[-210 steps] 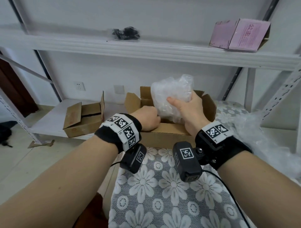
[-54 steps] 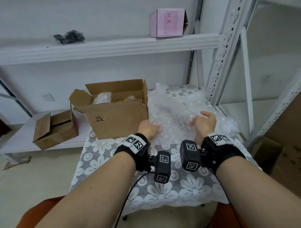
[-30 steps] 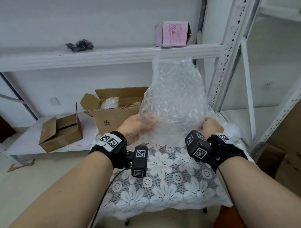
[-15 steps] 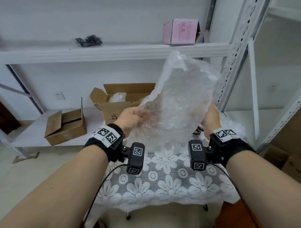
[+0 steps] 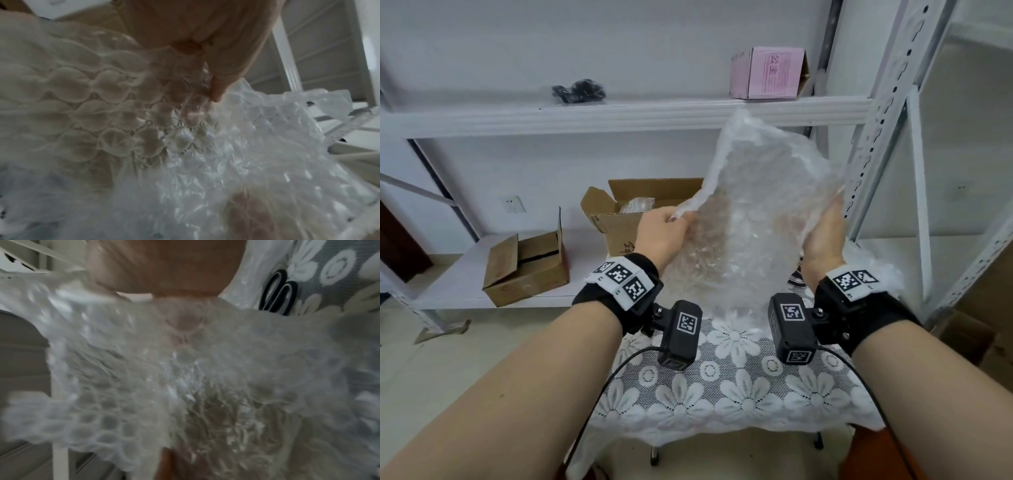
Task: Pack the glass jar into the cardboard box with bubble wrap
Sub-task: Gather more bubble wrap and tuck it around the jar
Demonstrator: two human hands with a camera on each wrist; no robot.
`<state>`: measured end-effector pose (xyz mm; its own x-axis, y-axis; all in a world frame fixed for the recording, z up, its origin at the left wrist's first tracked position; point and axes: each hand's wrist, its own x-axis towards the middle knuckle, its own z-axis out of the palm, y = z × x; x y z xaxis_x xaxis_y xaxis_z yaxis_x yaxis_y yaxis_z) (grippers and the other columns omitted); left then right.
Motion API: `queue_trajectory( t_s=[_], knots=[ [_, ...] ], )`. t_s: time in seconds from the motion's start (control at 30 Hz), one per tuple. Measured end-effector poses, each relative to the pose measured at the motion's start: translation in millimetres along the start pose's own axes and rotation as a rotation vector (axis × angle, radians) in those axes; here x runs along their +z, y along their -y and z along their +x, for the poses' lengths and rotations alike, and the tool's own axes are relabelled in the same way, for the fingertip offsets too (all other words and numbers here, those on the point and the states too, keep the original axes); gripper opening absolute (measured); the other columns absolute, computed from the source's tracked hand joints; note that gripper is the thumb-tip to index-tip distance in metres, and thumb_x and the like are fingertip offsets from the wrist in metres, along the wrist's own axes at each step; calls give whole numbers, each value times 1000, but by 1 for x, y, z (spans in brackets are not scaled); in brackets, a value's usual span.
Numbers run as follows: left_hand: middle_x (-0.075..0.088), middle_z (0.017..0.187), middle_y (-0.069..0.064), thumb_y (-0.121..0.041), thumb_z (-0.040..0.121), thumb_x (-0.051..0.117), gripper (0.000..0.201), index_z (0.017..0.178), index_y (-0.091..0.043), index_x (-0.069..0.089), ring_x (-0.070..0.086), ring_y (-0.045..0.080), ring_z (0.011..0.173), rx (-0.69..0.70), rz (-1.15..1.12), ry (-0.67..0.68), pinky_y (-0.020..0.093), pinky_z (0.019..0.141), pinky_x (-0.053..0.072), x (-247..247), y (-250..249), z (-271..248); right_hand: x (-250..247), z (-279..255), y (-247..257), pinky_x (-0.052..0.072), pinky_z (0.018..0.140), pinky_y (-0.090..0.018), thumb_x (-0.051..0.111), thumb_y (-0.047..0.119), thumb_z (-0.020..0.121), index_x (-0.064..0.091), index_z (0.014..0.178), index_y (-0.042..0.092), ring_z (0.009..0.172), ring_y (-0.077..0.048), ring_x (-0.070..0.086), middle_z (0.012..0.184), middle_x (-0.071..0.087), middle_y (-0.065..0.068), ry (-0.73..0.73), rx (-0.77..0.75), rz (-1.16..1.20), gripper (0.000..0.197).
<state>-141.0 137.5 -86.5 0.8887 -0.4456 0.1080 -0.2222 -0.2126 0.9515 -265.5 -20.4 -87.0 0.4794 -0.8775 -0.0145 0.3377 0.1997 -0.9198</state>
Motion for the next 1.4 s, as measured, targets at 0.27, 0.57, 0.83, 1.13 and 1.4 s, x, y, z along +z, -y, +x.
queue_trajectory(
  t_s=[0.27, 0.57, 0.83, 1.13, 1.4],
  knots=[
    [60, 72, 5, -23, 97, 53, 26, 74, -16, 66, 52, 17, 60, -96, -80, -71, 30, 60, 43, -6, 5, 2, 19, -20, 11, 44, 97, -21, 42, 88, 55, 35, 138, 16, 116, -13, 52, 128, 50, -3, 202, -394, -210, 110],
    [69, 89, -3, -21, 76, 79, 23, 95, -13, 71, 62, 12, 82, 125, 99, 32, 26, 77, 51, -16, -1, -5, 19, -11, 8, 49, 66, -10, 68, 8, 83, 53, 115, 11, 76, 5, 63, 96, 64, 7, 194, -365, -393, 36],
    [73, 93, 13, -41, 92, 59, 32, 94, -11, 68, 65, 25, 75, 237, -87, -91, 34, 72, 53, -8, -28, -4, 23, -10, 5, 55, 74, -26, 70, 0, 79, 65, 95, 15, 79, -7, 69, 88, 72, 3, 382, -106, -276, 22],
    [62, 62, -2, -41, 97, 49, 42, 65, -15, 57, 55, 3, 47, 88, -245, -130, 24, 58, 47, -15, -12, 1, 9, -1, 7, 56, 55, -26, 72, 5, 80, 54, 94, 5, 57, -17, 66, 68, 70, -6, 305, 123, 38, 23],
    [40, 42, -10, -37, 93, 58, 45, 55, -17, 47, 37, 10, 43, 99, -203, -287, 23, 52, 35, -23, 3, 12, 6, 3, 4, 51, 56, -28, 76, 29, 79, 58, 101, 18, 50, -11, 55, 64, 60, 3, 114, 108, -21, 31]
  ],
)
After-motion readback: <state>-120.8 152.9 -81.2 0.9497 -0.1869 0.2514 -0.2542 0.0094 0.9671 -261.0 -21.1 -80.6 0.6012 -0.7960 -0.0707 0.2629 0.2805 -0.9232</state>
